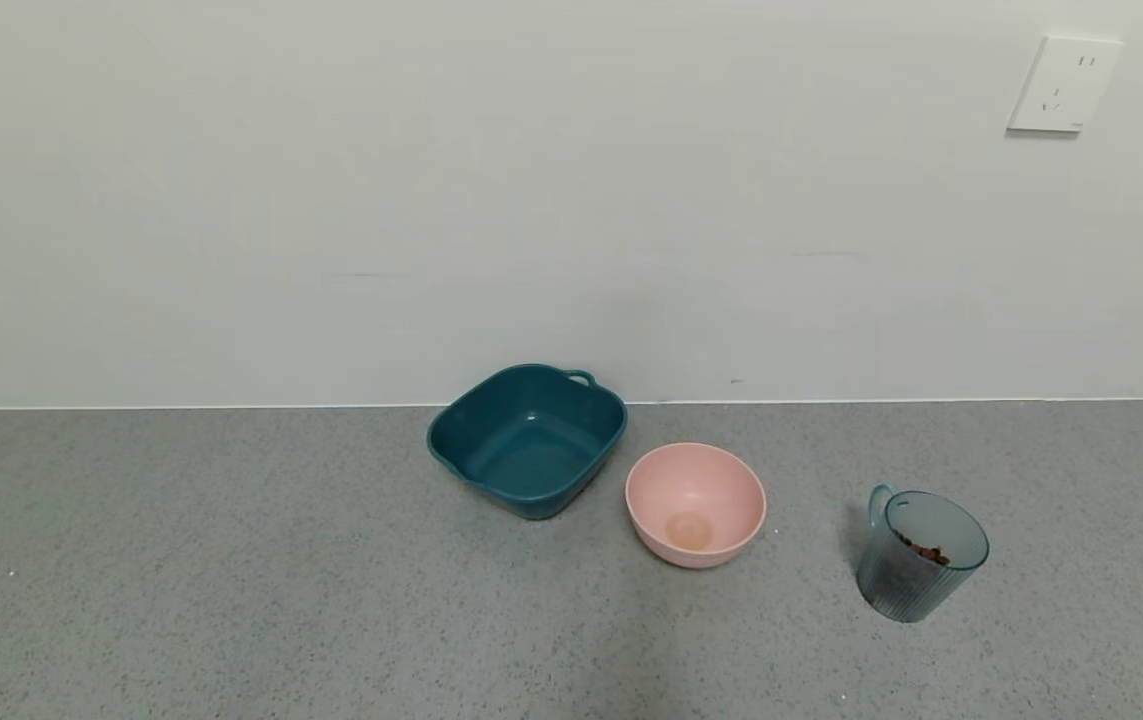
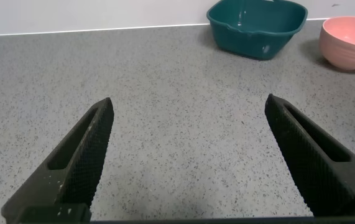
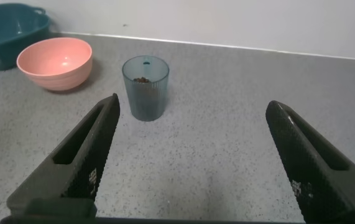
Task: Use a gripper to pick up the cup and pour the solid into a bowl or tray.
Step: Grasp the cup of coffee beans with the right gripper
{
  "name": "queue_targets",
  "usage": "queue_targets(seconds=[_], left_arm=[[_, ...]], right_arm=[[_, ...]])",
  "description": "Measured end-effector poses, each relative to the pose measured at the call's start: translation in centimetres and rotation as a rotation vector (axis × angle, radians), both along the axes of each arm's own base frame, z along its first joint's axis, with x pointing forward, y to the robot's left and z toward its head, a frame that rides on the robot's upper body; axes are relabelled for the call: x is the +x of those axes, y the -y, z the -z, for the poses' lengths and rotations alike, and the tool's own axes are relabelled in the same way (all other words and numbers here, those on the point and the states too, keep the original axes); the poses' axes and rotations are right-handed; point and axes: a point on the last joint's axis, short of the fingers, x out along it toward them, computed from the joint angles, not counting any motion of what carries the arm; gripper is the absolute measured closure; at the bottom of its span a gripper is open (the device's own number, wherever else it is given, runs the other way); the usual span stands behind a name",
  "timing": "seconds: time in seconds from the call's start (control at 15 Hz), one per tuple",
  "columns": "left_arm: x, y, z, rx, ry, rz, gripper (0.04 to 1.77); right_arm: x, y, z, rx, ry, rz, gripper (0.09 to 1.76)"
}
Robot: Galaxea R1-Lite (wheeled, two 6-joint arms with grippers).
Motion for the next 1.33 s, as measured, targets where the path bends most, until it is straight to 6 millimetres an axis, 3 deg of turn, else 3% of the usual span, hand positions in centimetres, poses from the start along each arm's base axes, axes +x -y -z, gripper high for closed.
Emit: queue_targets(seconds=[0.2, 0.4, 0.87, 1.33], left_arm=[[0.0, 0.0, 0.0, 0.0, 0.0, 0.0, 0.06], [0.0, 0.0, 0.0, 0.0, 0.0, 0.0, 0.06], [0.0, 0.0, 0.0, 0.0, 0.0, 0.0, 0.06], [0.0, 0.0, 0.0, 0.0, 0.0, 0.0, 0.06]], right_arm=[[2.6, -0.1, -2.0, 0.004, -0.124, -0.038, 0.14], [5.7, -0.2, -2.4, 0.016, -0.281, -0.08, 0.14], [9.8, -0.5, 1.1, 0.039, -0.614, -0.152, 0.14], [13.8, -0.6, 3.6, 0.038, -0.633, -0.154, 0.14]])
